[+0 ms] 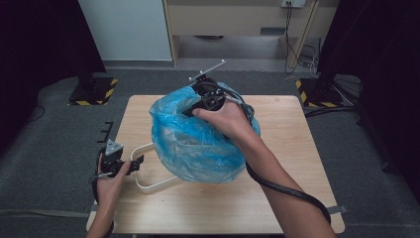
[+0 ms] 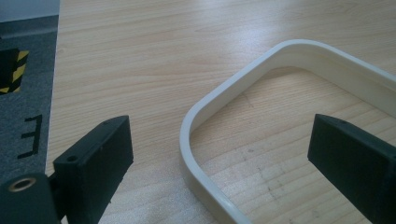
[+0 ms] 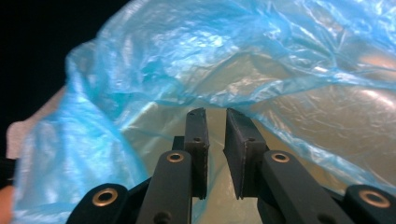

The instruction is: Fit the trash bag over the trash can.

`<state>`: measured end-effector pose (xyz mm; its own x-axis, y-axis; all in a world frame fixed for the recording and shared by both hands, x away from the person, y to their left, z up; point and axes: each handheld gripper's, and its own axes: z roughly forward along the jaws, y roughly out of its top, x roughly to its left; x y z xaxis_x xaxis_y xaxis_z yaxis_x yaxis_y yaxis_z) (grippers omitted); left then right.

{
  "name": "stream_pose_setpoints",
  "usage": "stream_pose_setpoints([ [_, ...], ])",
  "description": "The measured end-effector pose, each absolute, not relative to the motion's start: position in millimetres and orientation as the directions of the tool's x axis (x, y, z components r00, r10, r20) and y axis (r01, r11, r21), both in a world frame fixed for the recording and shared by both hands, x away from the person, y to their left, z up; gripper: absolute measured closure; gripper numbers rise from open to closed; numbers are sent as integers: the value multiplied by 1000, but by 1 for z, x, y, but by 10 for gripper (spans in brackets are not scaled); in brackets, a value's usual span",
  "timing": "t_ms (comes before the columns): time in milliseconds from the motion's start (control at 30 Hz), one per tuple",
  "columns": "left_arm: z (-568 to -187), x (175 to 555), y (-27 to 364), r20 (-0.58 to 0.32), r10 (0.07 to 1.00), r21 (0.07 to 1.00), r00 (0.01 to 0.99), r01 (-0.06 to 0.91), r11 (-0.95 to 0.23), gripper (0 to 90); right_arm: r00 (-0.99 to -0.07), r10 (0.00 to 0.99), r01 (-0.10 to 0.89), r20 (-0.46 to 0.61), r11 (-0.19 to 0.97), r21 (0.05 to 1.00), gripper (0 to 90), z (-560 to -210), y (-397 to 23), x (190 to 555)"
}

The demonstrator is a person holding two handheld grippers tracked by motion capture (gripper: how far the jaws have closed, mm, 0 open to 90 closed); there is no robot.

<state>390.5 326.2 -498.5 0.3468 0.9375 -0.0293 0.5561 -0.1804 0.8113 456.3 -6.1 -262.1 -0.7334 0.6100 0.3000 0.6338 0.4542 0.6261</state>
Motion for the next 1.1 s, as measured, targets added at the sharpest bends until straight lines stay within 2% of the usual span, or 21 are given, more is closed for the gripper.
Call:
stream_pose_setpoints([
  [600, -498, 390, 326, -31, 937, 811, 349, 556, -181, 61, -714, 649, 663, 263, 505, 552, 788, -280, 7, 468],
  [1100, -498, 391, 326, -30, 936, 810, 351, 557, -183, 61, -713, 649, 667, 265, 513, 540, 774, -287, 9, 472],
])
